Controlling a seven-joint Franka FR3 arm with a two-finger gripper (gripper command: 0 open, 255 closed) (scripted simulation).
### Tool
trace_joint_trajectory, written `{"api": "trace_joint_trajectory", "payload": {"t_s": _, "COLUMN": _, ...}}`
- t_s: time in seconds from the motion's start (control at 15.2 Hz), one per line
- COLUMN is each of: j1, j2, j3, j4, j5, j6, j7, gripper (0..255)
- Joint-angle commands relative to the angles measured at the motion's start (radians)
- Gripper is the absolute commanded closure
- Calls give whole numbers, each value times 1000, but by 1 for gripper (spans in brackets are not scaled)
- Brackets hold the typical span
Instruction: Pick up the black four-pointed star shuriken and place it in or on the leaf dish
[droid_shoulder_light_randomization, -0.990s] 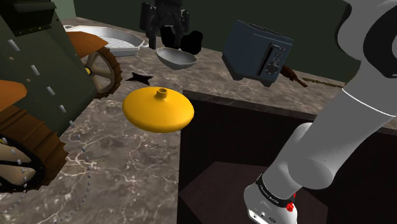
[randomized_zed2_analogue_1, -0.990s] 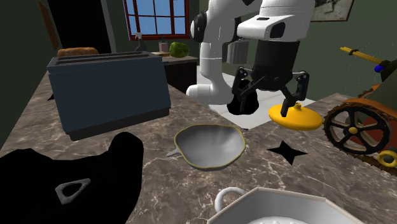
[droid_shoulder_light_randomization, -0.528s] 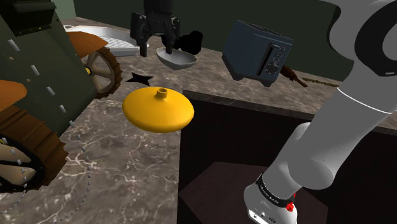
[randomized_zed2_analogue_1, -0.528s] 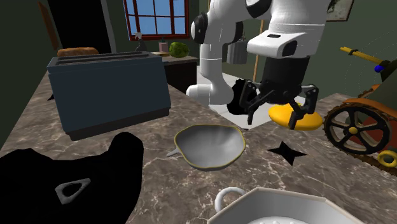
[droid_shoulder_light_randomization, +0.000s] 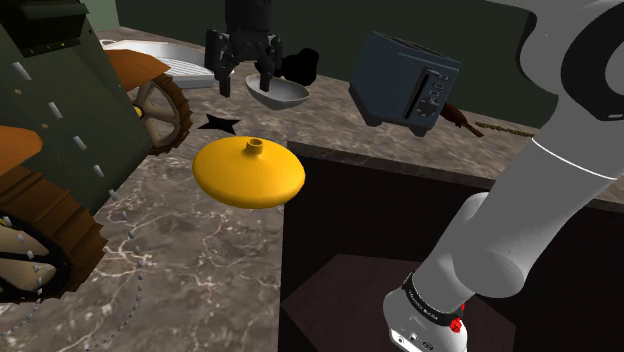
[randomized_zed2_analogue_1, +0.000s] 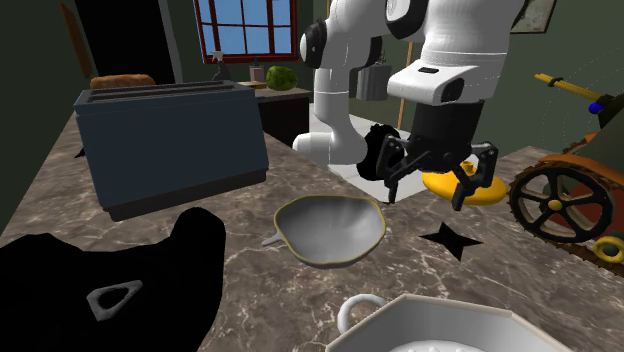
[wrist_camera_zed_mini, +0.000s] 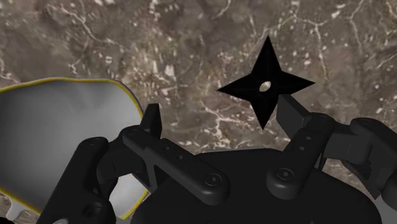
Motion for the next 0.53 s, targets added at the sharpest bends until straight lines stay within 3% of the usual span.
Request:
{"api": "trace_joint_trajectory", "payload": {"t_s": 0.0, "j1": 0, "j2": 0, "j3": 0, "j4": 0, "j5": 0, "j6": 0, "j7": 0, "gripper": 0}}
{"api": "trace_joint_trajectory", "payload": {"t_s": 0.07, "j1": 0, "j2": 0, "j3": 0, "j4": 0, "j5": 0, "j6": 0, "j7": 0, "gripper": 255}}
{"api": "trace_joint_trajectory", "payload": {"t_s": 0.46, "j1": 0, "j2": 0, "j3": 0, "j4": 0, "j5": 0, "j6": 0, "j7": 0, "gripper": 255}}
